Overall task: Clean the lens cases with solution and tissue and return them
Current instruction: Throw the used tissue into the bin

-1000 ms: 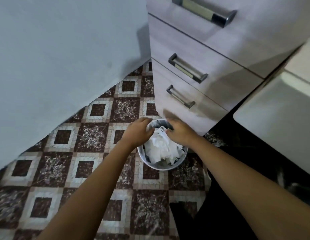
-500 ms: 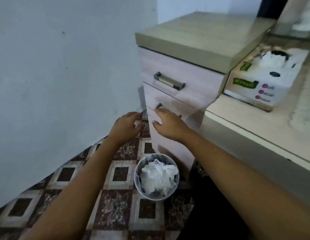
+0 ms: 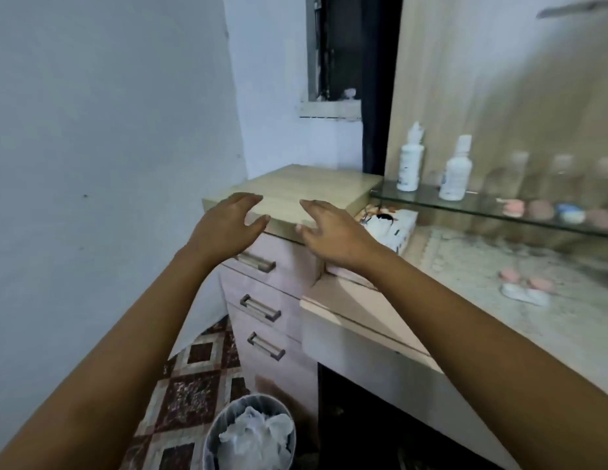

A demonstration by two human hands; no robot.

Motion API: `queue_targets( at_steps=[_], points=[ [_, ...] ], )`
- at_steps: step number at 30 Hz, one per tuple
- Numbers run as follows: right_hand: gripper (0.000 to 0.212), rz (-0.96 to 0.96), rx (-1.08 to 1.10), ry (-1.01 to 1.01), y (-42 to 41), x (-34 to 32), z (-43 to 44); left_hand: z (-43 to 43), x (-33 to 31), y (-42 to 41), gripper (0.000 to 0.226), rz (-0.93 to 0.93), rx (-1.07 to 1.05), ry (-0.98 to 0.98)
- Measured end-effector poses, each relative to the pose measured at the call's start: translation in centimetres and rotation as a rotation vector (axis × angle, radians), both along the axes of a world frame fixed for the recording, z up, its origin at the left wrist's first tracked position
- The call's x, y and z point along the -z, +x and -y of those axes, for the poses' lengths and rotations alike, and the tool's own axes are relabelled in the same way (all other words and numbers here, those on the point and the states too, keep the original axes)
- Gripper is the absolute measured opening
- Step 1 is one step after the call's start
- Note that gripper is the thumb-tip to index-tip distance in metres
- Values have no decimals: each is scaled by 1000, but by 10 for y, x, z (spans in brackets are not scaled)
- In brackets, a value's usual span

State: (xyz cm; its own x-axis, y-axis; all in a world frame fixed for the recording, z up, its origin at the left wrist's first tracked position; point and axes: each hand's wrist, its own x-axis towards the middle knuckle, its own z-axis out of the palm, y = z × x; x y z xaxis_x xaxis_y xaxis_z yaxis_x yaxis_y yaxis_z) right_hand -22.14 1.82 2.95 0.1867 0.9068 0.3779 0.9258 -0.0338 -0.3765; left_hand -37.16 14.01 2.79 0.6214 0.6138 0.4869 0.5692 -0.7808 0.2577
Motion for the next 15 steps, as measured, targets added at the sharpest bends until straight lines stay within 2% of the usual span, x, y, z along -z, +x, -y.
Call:
queue_targets(
  at_steps=[7, 15],
  points=[
    [49, 74, 233, 43, 71, -35, 73, 52, -37, 91, 48, 25, 214, 74],
    [52, 47, 486, 14, 139, -28, 160, 123, -36, 197, 47, -13, 458, 45]
  ],
)
